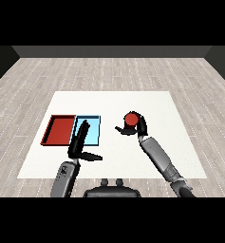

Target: Pick the red can and put it in the red box

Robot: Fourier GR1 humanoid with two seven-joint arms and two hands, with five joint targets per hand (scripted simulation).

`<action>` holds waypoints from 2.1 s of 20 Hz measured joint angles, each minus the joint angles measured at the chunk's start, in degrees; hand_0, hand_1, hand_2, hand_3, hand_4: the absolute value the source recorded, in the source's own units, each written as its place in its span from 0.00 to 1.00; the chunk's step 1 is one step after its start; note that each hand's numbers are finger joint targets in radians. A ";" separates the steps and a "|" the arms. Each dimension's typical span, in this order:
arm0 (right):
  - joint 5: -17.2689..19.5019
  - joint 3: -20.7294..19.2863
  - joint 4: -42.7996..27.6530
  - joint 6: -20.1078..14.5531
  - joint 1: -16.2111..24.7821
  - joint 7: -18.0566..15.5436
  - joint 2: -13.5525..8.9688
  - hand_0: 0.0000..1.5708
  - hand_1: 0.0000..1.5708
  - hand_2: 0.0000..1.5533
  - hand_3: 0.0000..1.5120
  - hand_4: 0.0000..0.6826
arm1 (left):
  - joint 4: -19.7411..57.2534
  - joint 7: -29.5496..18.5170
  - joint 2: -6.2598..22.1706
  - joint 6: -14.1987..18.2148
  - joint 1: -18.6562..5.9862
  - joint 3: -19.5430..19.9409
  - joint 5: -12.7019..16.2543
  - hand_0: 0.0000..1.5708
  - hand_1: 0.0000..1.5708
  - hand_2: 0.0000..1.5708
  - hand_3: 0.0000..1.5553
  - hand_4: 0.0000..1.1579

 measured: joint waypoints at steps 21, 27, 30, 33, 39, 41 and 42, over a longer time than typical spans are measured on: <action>13.74 -3.65 -18.14 3.81 4.72 10.37 4.00 0.92 0.92 0.91 0.91 0.77 | 13.23 7.25 -0.08 10.97 -14.91 -10.30 2.15 0.00 0.00 0.00 0.00 0.00; 16.78 -3.88 -19.10 6.15 6.24 10.11 7.44 0.93 0.93 0.93 0.92 0.81 | 13.10 8.68 -0.07 11.63 -15.24 -10.98 2.99 0.00 0.00 0.00 0.00 0.00; 18.30 -3.85 -18.08 6.53 5.74 9.57 9.68 0.94 0.94 0.93 0.91 0.82 | 16.62 7.11 -0.07 12.86 -17.26 -11.07 5.25 0.00 0.00 0.00 0.00 0.00; 18.50 -5.09 -18.12 8.49 5.62 9.54 10.47 0.93 0.93 0.91 0.91 0.83 | 19.37 5.72 -0.08 14.26 -18.19 -12.07 6.68 0.00 0.00 0.00 0.00 0.00; 20.63 -2.83 -19.42 7.84 6.56 10.22 12.88 0.94 0.94 0.93 0.91 0.82 | 18.17 7.45 -0.03 13.25 -17.26 -11.07 6.61 0.00 0.00 0.00 0.00 0.00; 20.25 -1.88 -18.33 6.74 5.34 10.15 13.17 0.95 0.95 0.93 0.91 0.82 | 19.74 6.34 -0.04 13.67 -18.26 -11.13 7.36 0.00 0.00 0.00 0.00 0.00; 20.03 -1.85 -18.10 6.39 4.53 10.66 13.27 0.95 0.95 0.93 0.90 0.82 | 20.20 6.13 -0.05 13.16 -18.22 -10.43 7.45 0.00 0.00 0.00 0.00 0.00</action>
